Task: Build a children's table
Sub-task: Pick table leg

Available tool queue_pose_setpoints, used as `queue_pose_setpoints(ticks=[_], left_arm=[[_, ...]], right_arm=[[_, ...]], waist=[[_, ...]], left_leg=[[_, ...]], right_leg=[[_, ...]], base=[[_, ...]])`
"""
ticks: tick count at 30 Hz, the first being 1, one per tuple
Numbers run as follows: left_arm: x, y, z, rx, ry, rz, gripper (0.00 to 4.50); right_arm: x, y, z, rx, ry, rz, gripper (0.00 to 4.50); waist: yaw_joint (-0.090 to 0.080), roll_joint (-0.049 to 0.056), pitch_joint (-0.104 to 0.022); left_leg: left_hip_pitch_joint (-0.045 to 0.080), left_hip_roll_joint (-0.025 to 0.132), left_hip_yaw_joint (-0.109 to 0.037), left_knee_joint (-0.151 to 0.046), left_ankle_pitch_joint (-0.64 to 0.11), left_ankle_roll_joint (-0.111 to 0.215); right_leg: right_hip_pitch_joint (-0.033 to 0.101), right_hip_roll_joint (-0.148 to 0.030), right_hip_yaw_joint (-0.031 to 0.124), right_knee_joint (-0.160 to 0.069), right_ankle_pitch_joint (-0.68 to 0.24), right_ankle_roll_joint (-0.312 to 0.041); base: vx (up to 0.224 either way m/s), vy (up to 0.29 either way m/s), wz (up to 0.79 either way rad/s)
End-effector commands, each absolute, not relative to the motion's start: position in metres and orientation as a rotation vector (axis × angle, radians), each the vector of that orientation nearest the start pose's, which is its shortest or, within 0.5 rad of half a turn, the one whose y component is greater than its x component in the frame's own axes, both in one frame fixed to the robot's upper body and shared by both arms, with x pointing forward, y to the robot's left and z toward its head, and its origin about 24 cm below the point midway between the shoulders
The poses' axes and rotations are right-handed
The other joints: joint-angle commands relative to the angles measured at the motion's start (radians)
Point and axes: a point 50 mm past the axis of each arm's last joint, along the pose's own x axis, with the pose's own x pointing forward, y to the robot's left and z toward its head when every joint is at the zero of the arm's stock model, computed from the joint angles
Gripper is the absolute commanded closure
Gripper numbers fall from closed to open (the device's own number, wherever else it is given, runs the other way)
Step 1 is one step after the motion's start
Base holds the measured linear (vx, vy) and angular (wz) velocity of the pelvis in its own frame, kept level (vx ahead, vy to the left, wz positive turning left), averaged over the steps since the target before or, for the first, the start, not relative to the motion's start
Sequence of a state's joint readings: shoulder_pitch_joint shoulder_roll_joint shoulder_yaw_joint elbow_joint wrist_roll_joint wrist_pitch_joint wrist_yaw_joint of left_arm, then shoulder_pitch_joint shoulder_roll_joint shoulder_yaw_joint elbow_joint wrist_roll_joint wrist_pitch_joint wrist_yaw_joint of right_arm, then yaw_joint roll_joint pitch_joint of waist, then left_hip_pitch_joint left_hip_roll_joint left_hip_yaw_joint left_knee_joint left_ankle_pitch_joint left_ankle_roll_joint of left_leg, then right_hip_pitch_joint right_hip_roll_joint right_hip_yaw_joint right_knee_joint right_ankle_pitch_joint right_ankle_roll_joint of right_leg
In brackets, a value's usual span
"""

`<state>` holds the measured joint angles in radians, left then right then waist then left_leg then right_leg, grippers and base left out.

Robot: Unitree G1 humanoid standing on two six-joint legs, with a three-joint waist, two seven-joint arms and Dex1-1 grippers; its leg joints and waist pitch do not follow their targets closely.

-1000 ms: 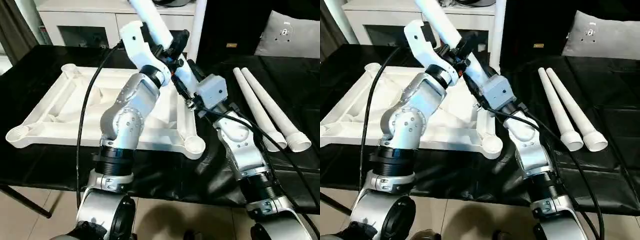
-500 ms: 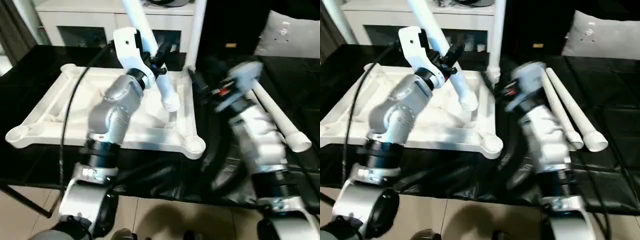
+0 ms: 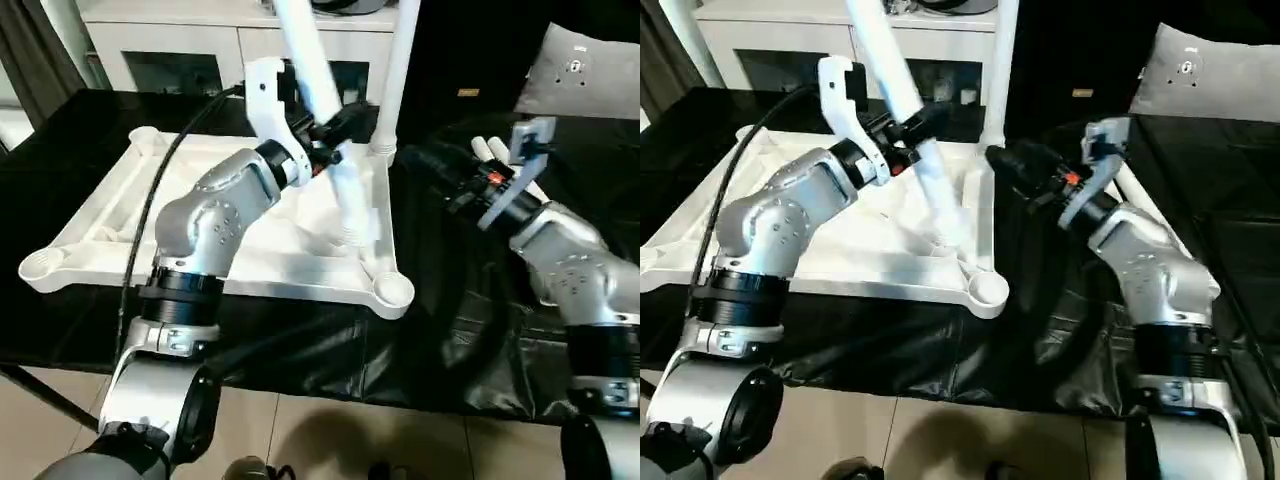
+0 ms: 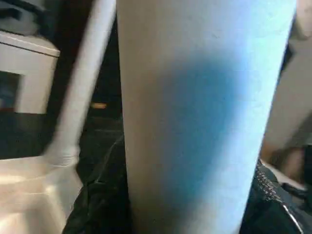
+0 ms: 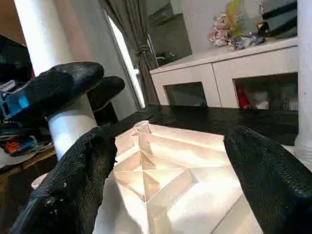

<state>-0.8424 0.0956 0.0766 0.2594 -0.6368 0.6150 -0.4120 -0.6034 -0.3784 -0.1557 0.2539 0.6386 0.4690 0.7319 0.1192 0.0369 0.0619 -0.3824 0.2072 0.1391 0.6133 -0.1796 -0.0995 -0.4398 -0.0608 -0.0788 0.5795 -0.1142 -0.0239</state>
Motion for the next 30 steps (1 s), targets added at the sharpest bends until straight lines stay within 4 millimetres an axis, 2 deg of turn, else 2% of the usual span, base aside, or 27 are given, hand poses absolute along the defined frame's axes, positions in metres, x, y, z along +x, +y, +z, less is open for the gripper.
queue_pose_setpoints(ticks=[1, 5, 7, 10, 12, 19, 21, 22, 25, 27, 30], left_arm=[[0.349, 0.068, 0.215, -0.488, -0.015, -0.969, 2.62], [0.340, 0.063, 0.217, -0.457, -0.011, -1.077, 2.62], [0.336, 0.060, 0.218, -0.405, -0.016, -1.117, 2.62], [0.334, 0.058, 0.219, -0.398, -0.027, -1.137, 2.62], [0.330, 0.055, 0.221, -0.379, -0.041, -1.167, 2.62], [0.318, 0.045, 0.219, -0.278, -0.058, -1.249, 2.62], [0.317, 0.044, 0.219, -0.262, -0.057, -1.255, 2.62], [0.316, 0.044, 0.219, -0.256, -0.058, -1.257, 2.62], [0.316, 0.044, 0.219, -0.248, -0.063, -1.259, 2.62], [0.315, 0.043, 0.220, -0.246, -0.071, -1.263, 2.62], [0.315, 0.043, 0.221, -0.243, -0.074, -1.266, 2.62]], right_arm=[[0.335, -0.182, 0.173, 0.322, -0.097, 0.868, 0.52], [0.324, -0.179, 0.174, 0.317, -0.073, 1.002, 0.52], [0.314, -0.175, 0.170, 0.266, -0.013, 1.116, 0.52], [0.310, -0.170, 0.167, 0.252, 0.015, 1.161, 0.52], [0.310, -0.167, 0.165, 0.241, 0.032, 1.164, 0.81], [0.311, -0.159, 0.154, 0.240, 0.086, 1.172, 1.31], [0.310, -0.157, 0.152, 0.224, 0.101, 1.183, 1.44], [0.310, -0.157, 0.152, 0.219, 0.106, 1.183, 1.69], [0.310, -0.156, 0.150, 0.210, 0.120, 1.178, 1.76], [0.310, -0.156, 0.149, 0.208, 0.128, 1.182, 2.11], [0.309, -0.156, 0.148, 0.208, 0.133, 1.190, 2.29]], waist=[[0.008, -0.017, -0.094], [0.016, -0.017, -0.095], [0.022, -0.019, -0.093], [0.027, -0.021, -0.092], [0.028, -0.020, -0.093], [0.026, -0.019, -0.090], [0.025, -0.019, -0.090], [0.026, -0.017, -0.090], [0.025, -0.019, -0.091], [0.026, -0.018, -0.091], [0.026, -0.019, -0.091]], left_leg=[[-0.002, -0.009, 0.024, -0.053, -0.099, 0.079], [-0.002, -0.005, 0.022, -0.053, -0.088, 0.094], [-0.002, -0.005, 0.023, -0.054, -0.096, 0.101], [-0.001, -0.007, 0.025, -0.053, -0.100, 0.090], [-0.001, -0.005, 0.022, -0.055, -0.103, 0.081], [0.000, -0.005, 0.021, -0.057, -0.128, 0.066], [-0.001, -0.006, 0.021, -0.056, -0.127, 0.064], [0.000, -0.006, 0.021, -0.056, -0.130, 0.063], [-0.001, -0.006, 0.021, -0.056, -0.126, 0.064], [-0.001, -0.006, 0.021, -0.055, -0.121, 0.064], [-0.002, -0.007, 0.021, -0.055, -0.122, 0.067]], right_leg=[[0.085, -0.050, 0.021, -0.058, -0.340, -0.137], [0.085, -0.049, 0.022, -0.055, -0.320, -0.145], [0.086, -0.049, 0.022, -0.057, -0.335, -0.133], [0.084, -0.049, 0.021, -0.065, -0.384, -0.111], [0.083, -0.051, 0.019, -0.065, -0.402, -0.102], [0.078, -0.050, 0.017, -0.074, -0.460, -0.067], [0.078, -0.049, 0.016, -0.074, -0.460, -0.064], [0.077, -0.049, 0.016, -0.075, -0.464, -0.061], [0.077, -0.049, 0.016, -0.074, -0.451, -0.063], [0.078, -0.050, 0.017, -0.072, -0.445, -0.066], [0.079, -0.049, 0.017, -0.072, -0.441, -0.069]], base=[[0.000, 0.000, 0.00], [0.000, 0.000, 0.00], [0.000, 0.000, 0.00], [0.000, 0.000, 0.00], [0.000, 0.000, 0.00], [0.000, 0.000, 0.00], [0.000, 0.000, 0.00], [0.000, 0.000, 0.00], [0.000, 0.000, 0.00], [0.000, 0.000, 0.00], [0.000, 0.000, 0.00]])
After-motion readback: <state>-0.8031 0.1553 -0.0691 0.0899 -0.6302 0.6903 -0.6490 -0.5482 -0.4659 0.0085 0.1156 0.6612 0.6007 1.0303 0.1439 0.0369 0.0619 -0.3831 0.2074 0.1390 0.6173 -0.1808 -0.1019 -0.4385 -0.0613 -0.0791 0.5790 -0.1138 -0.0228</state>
